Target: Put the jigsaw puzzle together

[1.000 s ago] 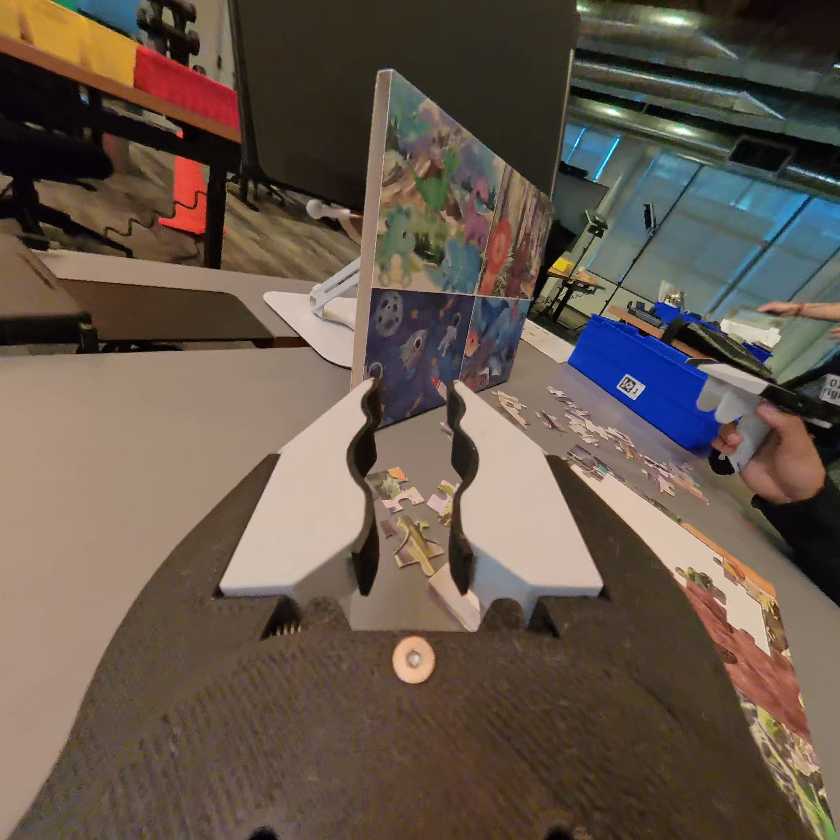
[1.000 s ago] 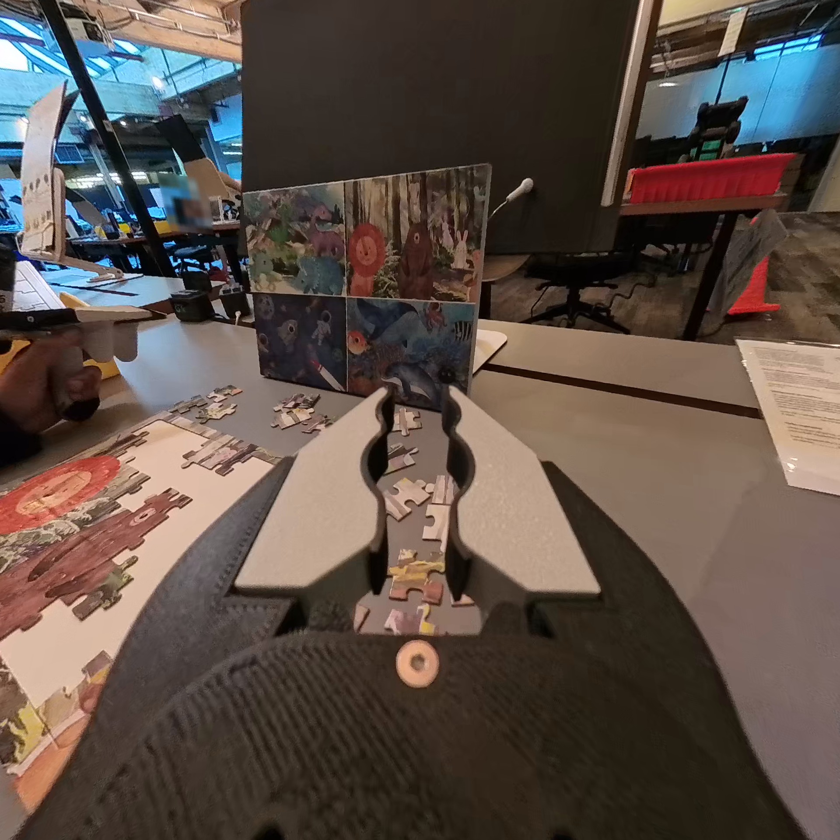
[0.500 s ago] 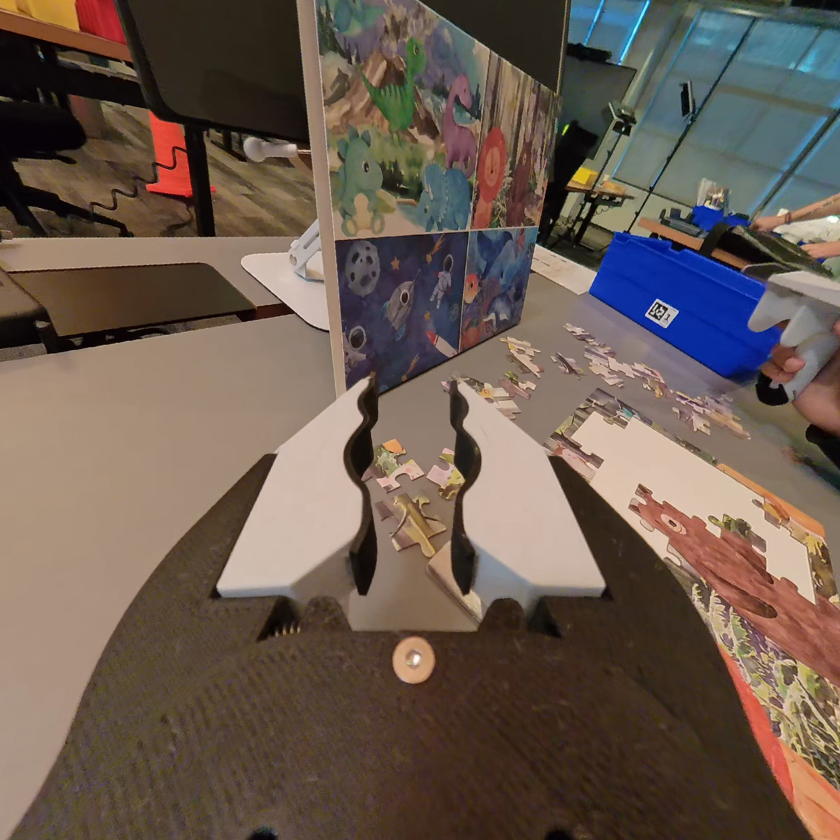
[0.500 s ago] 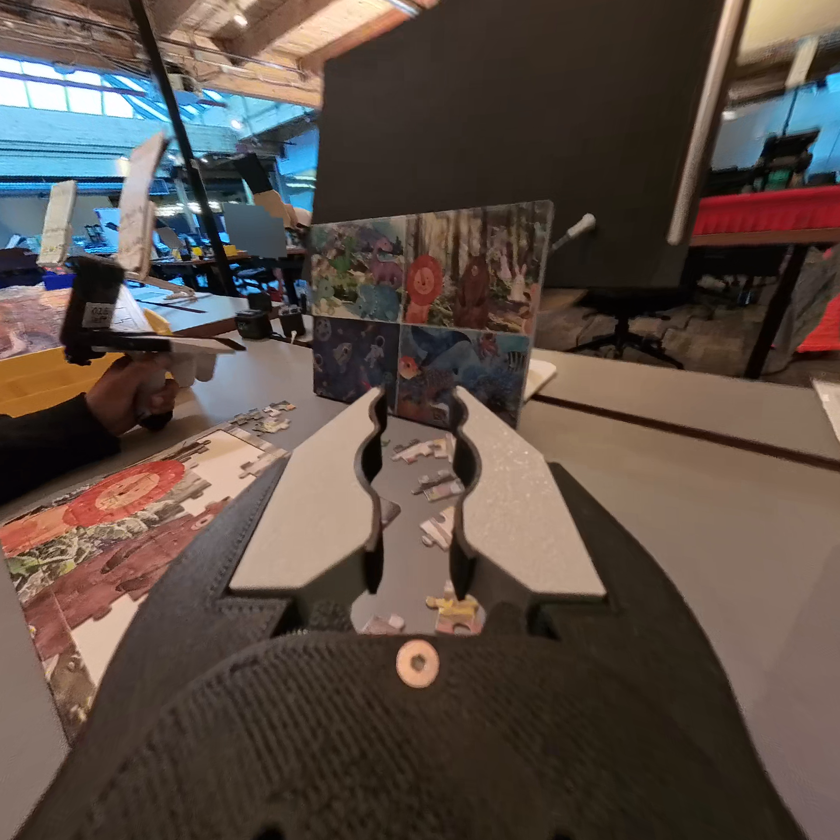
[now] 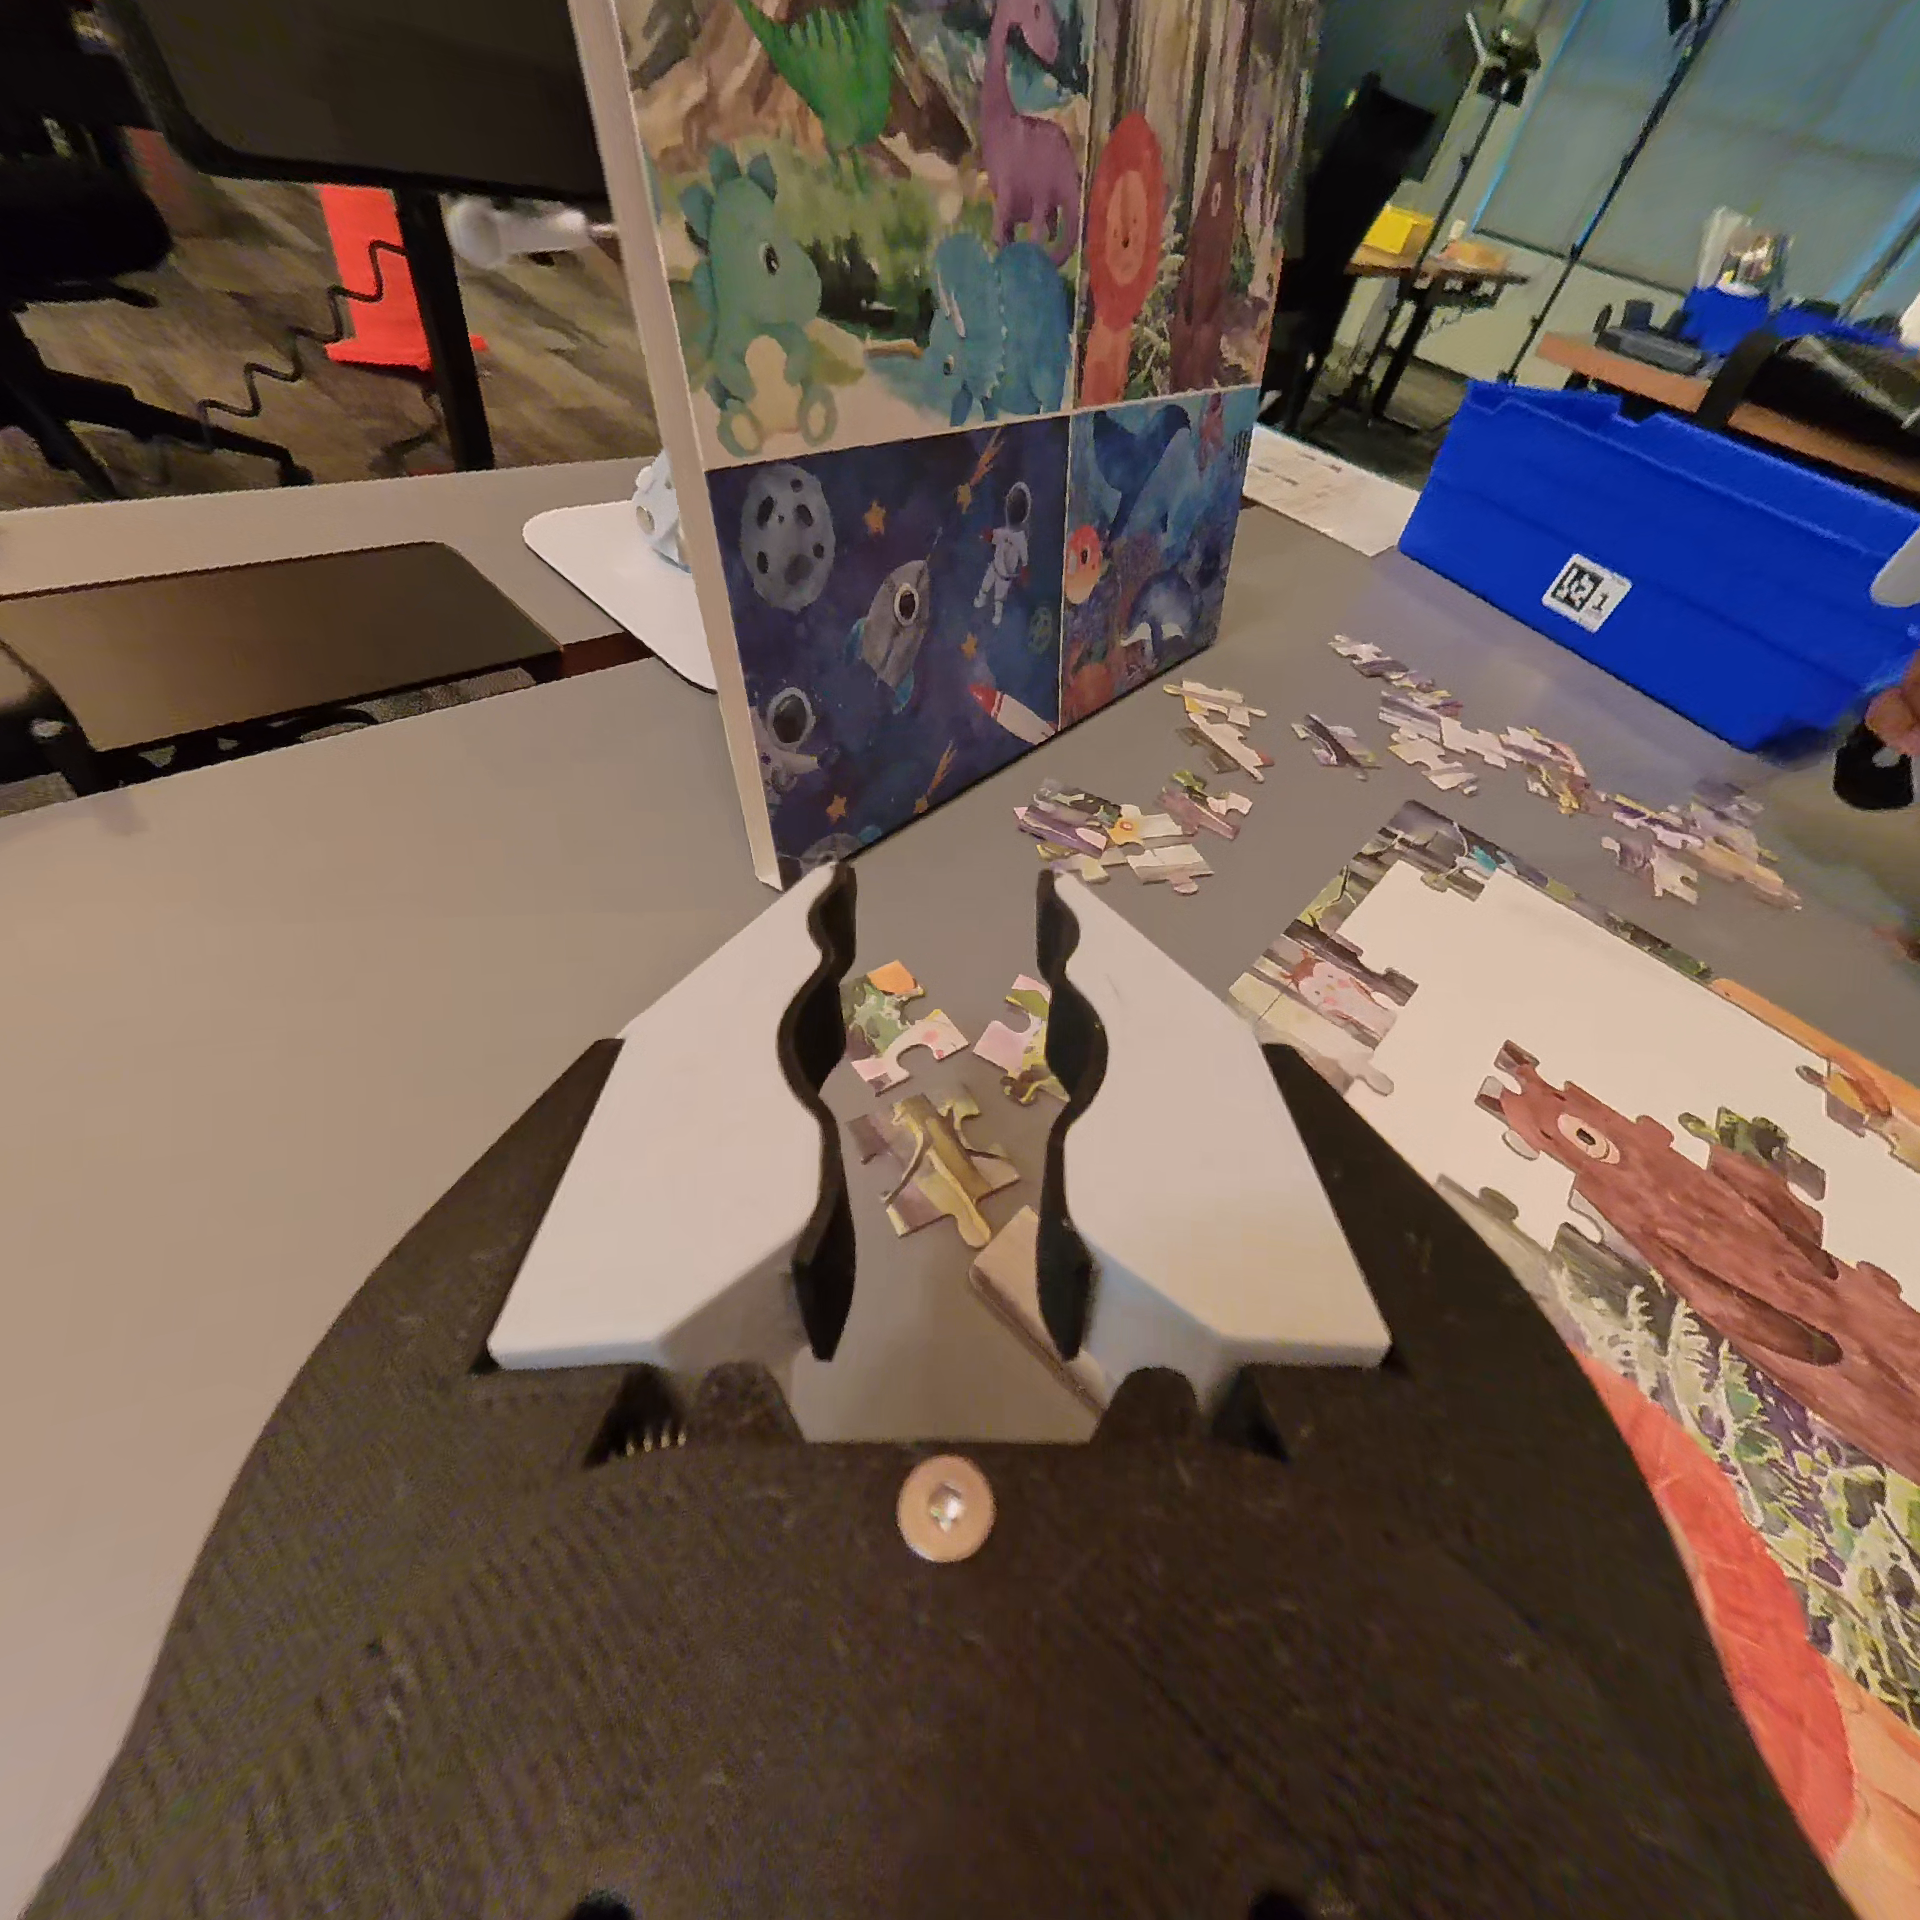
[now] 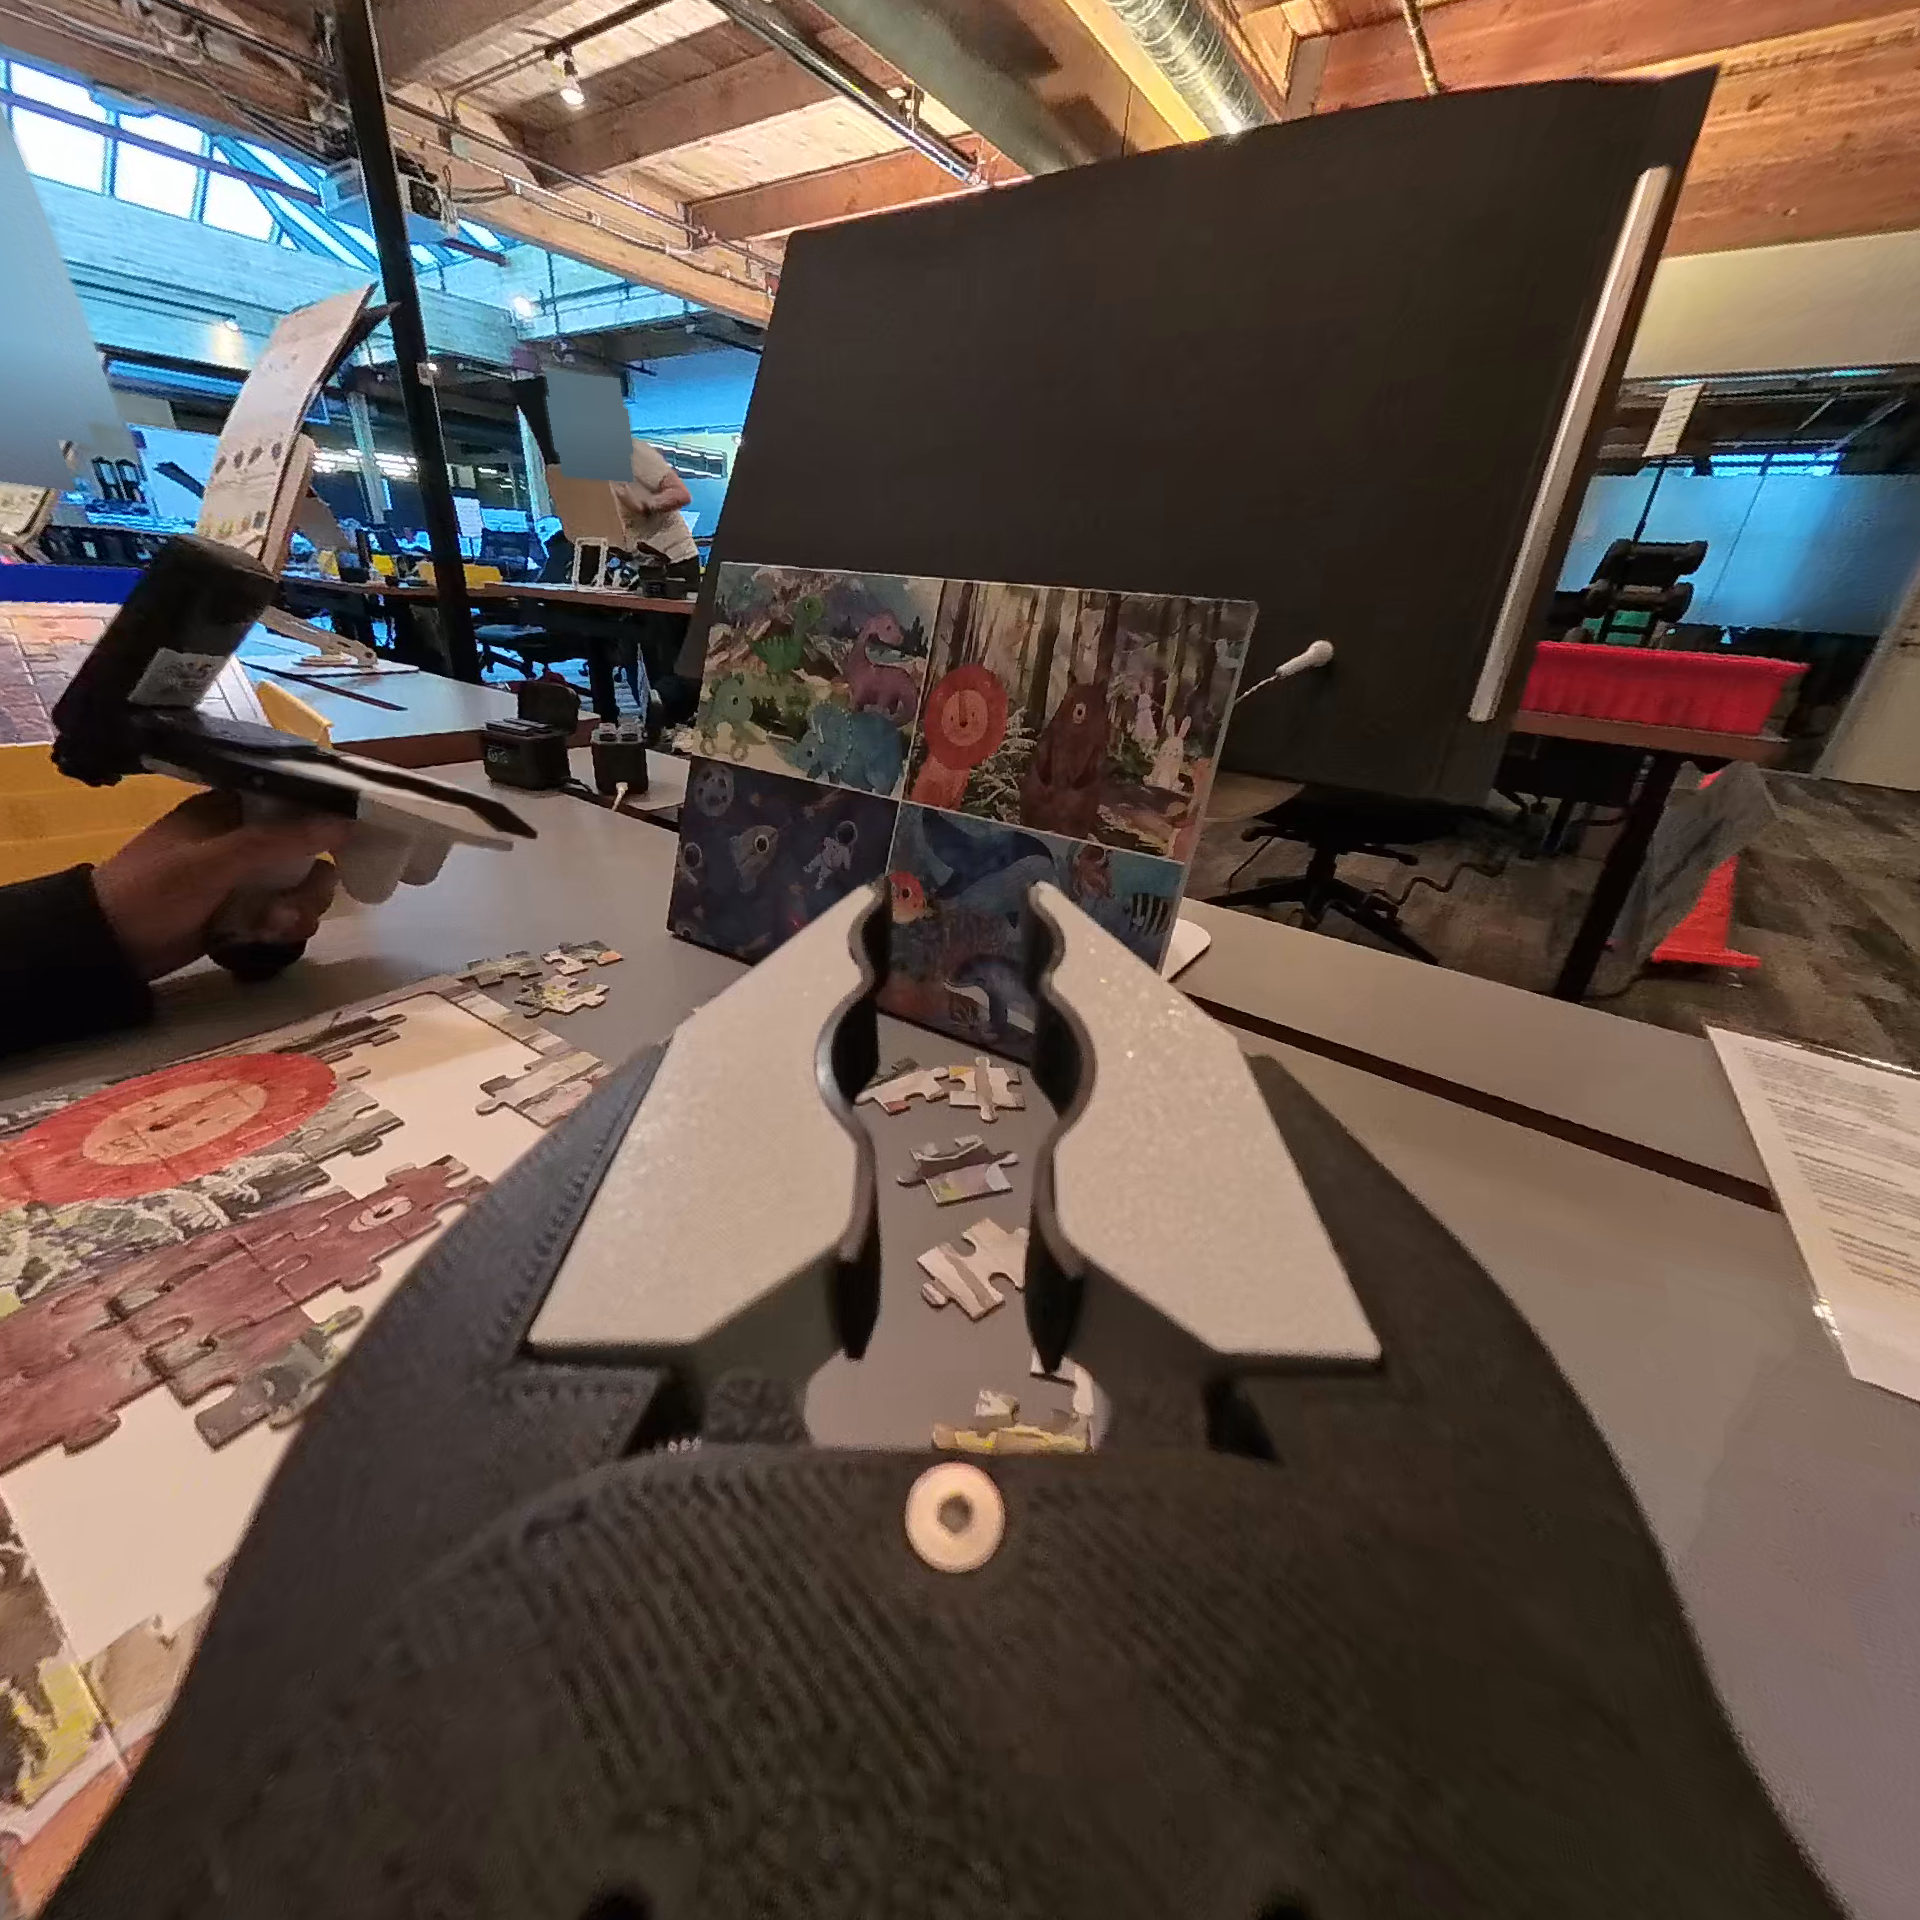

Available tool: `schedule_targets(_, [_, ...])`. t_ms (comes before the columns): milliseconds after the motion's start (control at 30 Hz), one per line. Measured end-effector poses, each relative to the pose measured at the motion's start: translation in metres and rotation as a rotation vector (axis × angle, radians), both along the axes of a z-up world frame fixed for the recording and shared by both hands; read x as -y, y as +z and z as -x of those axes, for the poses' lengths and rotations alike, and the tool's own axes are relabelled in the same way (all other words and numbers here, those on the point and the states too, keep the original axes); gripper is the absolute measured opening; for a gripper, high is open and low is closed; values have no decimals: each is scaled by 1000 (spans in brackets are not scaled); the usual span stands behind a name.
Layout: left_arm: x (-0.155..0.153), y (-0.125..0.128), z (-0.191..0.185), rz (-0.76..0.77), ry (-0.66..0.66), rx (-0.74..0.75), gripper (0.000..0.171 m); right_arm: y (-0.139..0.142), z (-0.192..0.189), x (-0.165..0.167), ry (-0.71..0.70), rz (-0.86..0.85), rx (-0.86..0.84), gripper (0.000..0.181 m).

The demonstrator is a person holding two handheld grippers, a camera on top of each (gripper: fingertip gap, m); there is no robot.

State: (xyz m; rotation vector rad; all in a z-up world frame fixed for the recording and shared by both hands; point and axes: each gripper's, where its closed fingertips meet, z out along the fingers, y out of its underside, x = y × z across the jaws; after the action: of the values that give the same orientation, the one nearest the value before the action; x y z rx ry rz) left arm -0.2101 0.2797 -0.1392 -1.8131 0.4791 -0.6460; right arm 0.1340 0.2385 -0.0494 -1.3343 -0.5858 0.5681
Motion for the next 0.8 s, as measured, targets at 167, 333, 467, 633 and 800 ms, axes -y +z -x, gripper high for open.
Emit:
schedule_targets(167, [5, -10, -14, -4, -47, -126, 33, -2, -4, -3, -2, 30, -29, 22])
schedule_targets(333, [8, -30, -27, 42, -82, -287, 34, -7, -1, -4, 47, 75, -64, 22])
schedule_targets(467, [8, -38, -30, 60, -96, -340, 32, -14, 3, -7, 53, 100, -29, 23])
schedule_targets(633, [8, -39, -31, 83, -110, -326, 30, -23, 15, -6, 80, 124, 26, 23])
schedule_targets(800, [10, -41, -33, 89, -128, -333, 32, -35, 23, -9, 86, 148, 74, 23])
